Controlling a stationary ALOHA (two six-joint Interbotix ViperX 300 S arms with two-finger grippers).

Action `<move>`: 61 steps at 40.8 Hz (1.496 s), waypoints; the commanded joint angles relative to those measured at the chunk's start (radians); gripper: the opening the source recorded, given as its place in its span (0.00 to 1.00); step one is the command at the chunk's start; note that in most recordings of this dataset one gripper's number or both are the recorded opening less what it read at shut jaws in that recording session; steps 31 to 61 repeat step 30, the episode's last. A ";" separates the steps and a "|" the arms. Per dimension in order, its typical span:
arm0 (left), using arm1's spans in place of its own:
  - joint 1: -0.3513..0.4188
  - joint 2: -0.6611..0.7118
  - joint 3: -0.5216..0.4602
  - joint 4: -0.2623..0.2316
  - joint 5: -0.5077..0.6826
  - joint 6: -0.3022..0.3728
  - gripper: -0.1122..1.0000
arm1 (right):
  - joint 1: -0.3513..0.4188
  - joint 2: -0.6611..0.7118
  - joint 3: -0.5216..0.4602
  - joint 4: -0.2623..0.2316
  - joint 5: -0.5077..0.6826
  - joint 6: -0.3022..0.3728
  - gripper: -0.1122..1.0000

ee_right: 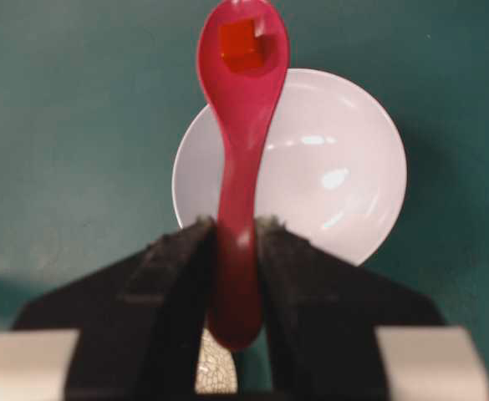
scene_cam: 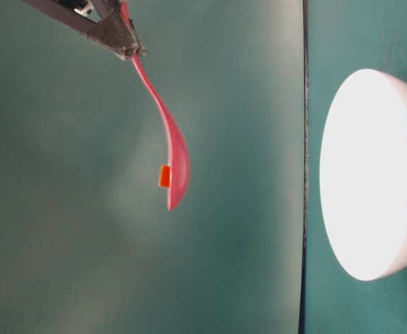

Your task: Grip the spoon and scoop the red block from the bowl with right arm.

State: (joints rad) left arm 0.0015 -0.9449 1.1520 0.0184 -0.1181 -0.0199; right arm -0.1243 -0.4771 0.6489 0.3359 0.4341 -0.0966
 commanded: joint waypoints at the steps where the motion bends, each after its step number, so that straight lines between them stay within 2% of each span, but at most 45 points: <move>1: -0.002 0.005 -0.015 0.000 -0.009 0.002 0.10 | 0.000 -0.015 -0.014 -0.002 -0.009 0.002 0.33; 61: -0.002 0.003 -0.015 -0.002 0.005 0.017 0.10 | 0.002 -0.014 -0.012 -0.003 -0.005 0.000 0.33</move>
